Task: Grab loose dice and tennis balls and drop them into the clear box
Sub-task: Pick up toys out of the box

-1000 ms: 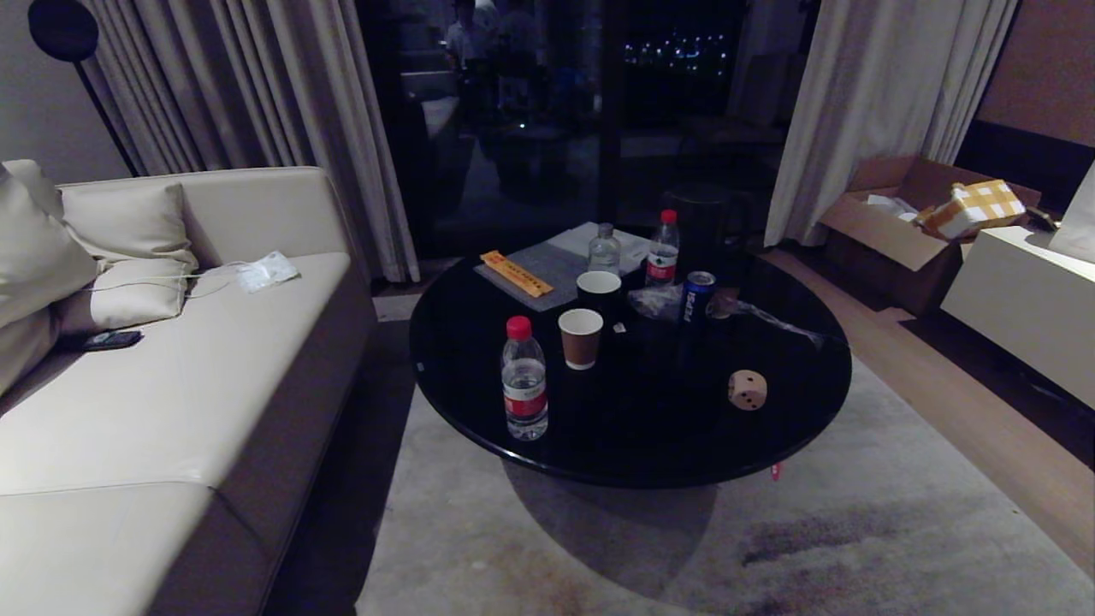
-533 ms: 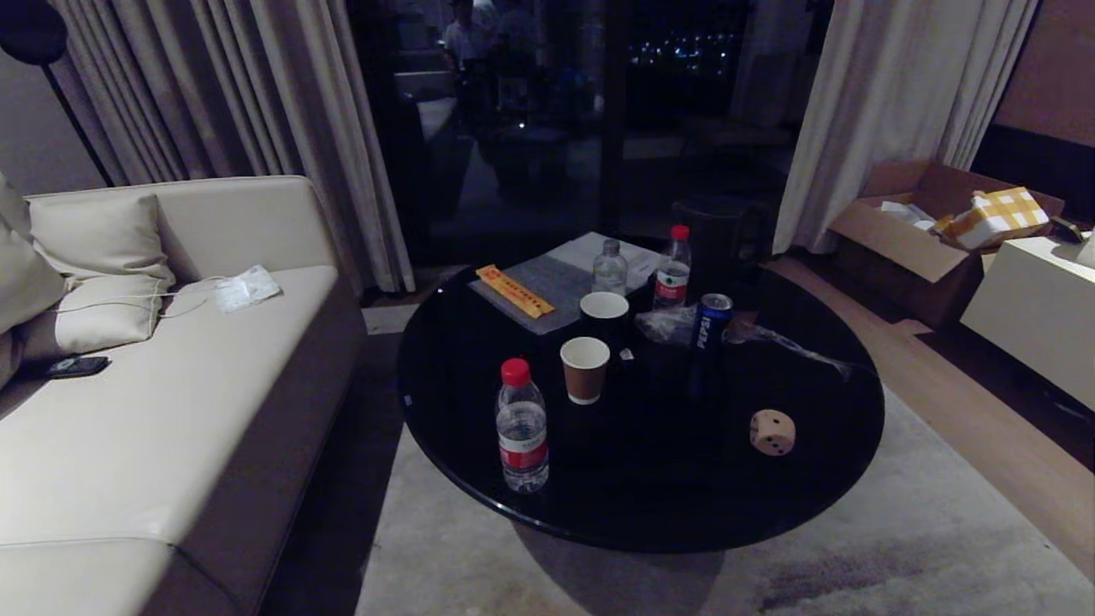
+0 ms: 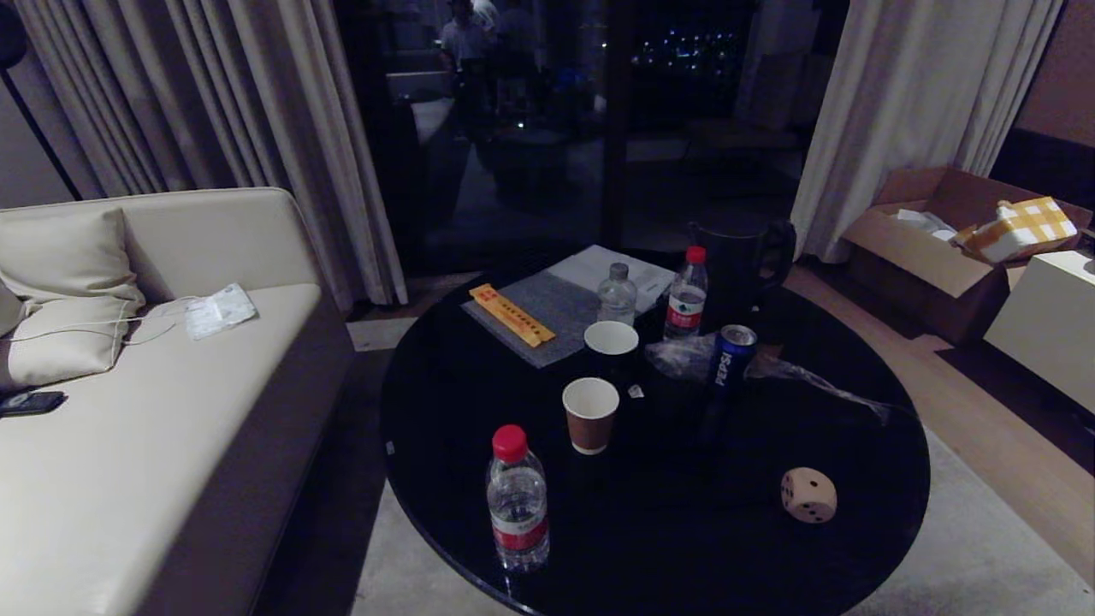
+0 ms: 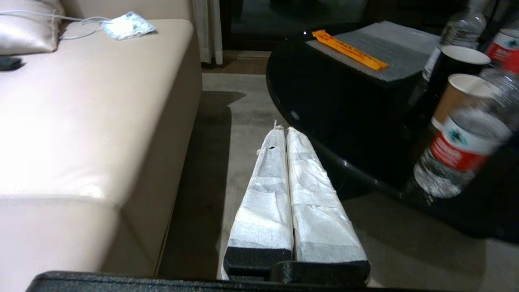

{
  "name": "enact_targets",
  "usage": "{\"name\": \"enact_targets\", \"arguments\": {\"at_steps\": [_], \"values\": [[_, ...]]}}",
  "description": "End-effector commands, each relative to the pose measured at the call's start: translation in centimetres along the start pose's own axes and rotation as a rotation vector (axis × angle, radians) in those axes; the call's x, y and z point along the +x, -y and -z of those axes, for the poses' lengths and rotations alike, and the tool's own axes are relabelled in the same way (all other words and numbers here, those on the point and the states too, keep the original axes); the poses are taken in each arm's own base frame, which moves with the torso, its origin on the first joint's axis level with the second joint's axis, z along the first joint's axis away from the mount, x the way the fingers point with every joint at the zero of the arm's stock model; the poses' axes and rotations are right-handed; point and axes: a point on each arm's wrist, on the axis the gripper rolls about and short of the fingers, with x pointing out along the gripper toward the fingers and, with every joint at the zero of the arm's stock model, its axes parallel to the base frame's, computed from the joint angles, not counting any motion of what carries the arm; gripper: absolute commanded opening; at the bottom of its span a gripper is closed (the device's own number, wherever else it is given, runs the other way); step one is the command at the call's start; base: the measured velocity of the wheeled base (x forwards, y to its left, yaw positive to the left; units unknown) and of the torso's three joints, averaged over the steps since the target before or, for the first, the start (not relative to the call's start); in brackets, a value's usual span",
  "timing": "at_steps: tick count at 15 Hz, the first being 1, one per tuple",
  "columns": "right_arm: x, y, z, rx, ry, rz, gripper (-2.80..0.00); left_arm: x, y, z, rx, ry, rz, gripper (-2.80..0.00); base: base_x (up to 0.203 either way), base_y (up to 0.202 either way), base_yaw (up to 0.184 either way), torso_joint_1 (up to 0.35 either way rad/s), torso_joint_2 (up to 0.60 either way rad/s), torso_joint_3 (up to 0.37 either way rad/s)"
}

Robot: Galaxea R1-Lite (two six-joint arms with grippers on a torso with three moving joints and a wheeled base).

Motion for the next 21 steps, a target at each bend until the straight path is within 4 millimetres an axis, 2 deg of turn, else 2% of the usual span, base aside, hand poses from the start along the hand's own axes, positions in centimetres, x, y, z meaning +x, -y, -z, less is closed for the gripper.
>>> {"name": "enact_targets", "arguments": {"at_steps": [1, 10, 21], "values": [[0.08, 0.00, 0.25, 0.000, -0.010, -0.001, -2.80, 0.02, 0.00, 0.05, -0.004, -0.004, -0.001, -2.80, 0.130, 0.000, -0.002, 0.006, 0.01, 0.007], [0.08, 0.00, 0.25, 0.000, -0.010, -0.001, -2.80, 0.02, 0.00, 0.03, -0.009, -0.003, -0.001, -2.80, 0.000, 0.000, 0.000, 0.001, 0.00, -0.011], [0.08, 0.00, 0.25, 0.000, -0.010, -0.001, -2.80, 0.02, -0.01, 0.03, -0.012, -0.003, -0.003, -2.80, 0.000, 0.000, 0.000, 0.002, 0.00, -0.195]]}}
